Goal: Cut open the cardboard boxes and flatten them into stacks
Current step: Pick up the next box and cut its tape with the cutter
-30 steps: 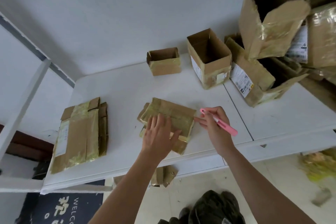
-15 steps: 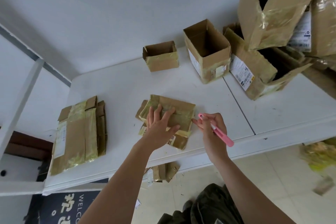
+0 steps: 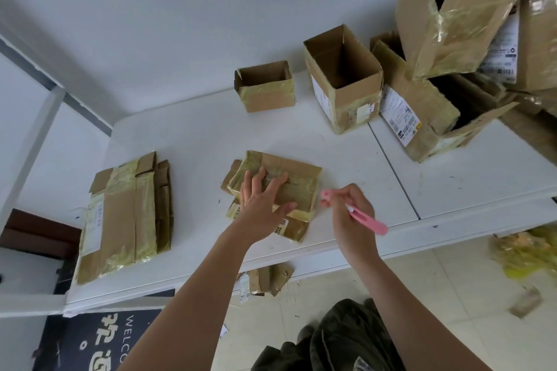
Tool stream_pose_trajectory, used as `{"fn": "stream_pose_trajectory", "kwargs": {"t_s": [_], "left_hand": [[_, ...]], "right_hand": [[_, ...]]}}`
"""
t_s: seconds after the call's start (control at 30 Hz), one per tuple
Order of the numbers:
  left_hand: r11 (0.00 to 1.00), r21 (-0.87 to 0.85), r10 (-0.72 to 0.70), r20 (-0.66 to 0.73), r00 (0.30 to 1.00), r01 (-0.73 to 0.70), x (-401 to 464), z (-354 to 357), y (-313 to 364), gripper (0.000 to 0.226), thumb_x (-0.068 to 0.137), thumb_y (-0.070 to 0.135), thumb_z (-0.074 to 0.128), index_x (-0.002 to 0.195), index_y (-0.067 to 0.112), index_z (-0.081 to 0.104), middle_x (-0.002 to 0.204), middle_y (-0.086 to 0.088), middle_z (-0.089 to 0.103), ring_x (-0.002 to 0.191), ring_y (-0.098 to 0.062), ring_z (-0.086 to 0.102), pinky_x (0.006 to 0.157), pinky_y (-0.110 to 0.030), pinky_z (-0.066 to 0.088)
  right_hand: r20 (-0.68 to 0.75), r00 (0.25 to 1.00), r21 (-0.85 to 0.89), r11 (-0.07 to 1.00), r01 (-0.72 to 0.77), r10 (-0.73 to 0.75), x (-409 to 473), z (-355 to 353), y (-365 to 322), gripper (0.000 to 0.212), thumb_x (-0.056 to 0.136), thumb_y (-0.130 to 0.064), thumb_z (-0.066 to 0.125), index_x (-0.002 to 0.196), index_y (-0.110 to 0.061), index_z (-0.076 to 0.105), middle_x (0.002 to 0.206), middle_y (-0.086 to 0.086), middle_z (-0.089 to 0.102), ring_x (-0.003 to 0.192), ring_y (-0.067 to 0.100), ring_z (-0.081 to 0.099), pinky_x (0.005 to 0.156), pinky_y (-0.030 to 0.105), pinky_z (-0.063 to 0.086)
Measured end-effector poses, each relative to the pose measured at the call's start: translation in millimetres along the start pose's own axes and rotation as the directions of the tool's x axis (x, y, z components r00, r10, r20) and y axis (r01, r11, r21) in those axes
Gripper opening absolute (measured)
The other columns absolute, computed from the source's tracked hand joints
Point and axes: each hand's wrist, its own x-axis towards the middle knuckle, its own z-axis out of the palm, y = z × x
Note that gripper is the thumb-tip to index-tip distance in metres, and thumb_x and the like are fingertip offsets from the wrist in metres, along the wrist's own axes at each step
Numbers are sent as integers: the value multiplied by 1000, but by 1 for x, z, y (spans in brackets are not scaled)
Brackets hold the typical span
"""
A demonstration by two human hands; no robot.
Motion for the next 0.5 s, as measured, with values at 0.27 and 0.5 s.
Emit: {"fn": "stream_pose_trajectory", "kwargs": {"t_s": [0.27, 0.5], "left_hand": [[1000, 13, 15, 4, 1000, -15, -3, -2, -3, 64, 94, 46, 57, 150, 42, 26, 163, 0, -5, 147, -22, -23, 120, -49, -2], [1000, 22, 19, -2, 1000, -19, -3, -2, -3, 64, 95, 48, 55, 150, 44, 24, 163, 2, -6, 147, -21, -23, 119, -51, 0]], "right_hand": [[99, 984, -112, 981, 158, -147, -24, -3, 5, 27, 89, -41, 51, 79, -16, 49, 70, 16, 64, 58, 40, 58, 44, 46, 44], [21, 990, -118, 983, 143, -141, -8, -11, 2, 12, 96, -19, 59, 87, -11, 56, 70, 18, 59, 59, 34, 54, 52, 45, 42]]}}
